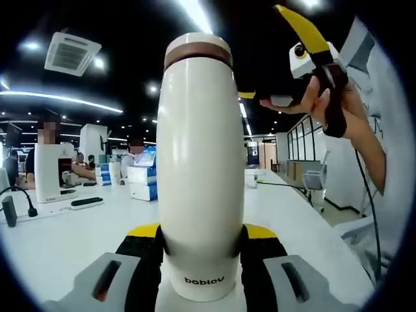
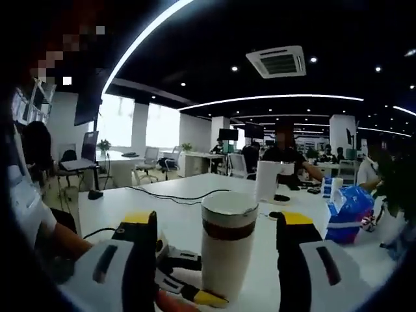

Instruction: Grasp the water cup twist off the cup lid place the cup lid on the table

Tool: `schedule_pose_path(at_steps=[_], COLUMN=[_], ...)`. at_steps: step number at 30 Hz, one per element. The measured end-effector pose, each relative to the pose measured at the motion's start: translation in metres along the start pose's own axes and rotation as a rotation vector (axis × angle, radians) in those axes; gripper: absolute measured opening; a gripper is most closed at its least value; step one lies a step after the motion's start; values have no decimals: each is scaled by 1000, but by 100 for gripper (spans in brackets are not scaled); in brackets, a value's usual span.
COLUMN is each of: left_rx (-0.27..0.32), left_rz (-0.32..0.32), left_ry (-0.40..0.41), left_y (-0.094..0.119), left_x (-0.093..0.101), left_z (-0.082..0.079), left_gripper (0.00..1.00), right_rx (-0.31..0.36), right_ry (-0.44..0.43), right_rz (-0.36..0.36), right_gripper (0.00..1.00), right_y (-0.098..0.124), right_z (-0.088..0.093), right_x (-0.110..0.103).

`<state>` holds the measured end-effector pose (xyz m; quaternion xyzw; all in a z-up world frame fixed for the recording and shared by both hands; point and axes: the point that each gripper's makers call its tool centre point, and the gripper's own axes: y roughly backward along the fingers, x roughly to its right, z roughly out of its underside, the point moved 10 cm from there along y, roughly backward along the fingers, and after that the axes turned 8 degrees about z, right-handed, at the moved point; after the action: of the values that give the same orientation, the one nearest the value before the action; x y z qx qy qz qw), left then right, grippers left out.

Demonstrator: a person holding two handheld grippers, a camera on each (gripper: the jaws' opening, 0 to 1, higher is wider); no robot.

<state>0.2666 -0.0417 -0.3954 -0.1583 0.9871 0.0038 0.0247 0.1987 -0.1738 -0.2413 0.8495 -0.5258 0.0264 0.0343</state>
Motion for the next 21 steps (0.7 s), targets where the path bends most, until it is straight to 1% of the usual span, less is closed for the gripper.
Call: schedule_pose_path(at_steps=[2, 4, 7, 10, 11, 12, 14, 15, 18, 21], left_rx=[0, 1, 1, 1, 1, 1, 1, 1, 1, 1], left_rz=[0, 1, 2, 2, 2, 2, 2, 2, 2, 2], left_ry=[-1, -1, -1, -1, -1, -1, 0, 0, 0, -1], left_y=[0, 0, 0, 0, 0, 0, 1, 0, 0, 0], left_x=[0, 0, 0, 0, 0, 0, 0, -1, -1, -1], left_z=[0, 0, 0, 1, 1, 1, 1, 1, 1, 1], left_gripper=[48, 48, 48, 48, 48, 48, 48, 48, 48, 48], right_rx=[2, -1, 2, 6, 1, -4, -8, -8, -17, 4], right_ry=[12, 5, -12, -20, -18, -17, -15, -11, 7, 0], right_rz=[-2, -13, -13, 5, 14, 23, 22, 33, 73, 59], right_gripper=[76, 75, 72, 67, 67, 64, 62, 58, 52, 51], right_y=[-9, -17, -22, -24, -26, -27, -28, -29, -29, -28], right_z=[-1, -1, 0, 2, 2, 3, 2, 2, 1, -2], right_x=[2, 3, 5, 7, 8, 9, 8, 7, 9, 8])
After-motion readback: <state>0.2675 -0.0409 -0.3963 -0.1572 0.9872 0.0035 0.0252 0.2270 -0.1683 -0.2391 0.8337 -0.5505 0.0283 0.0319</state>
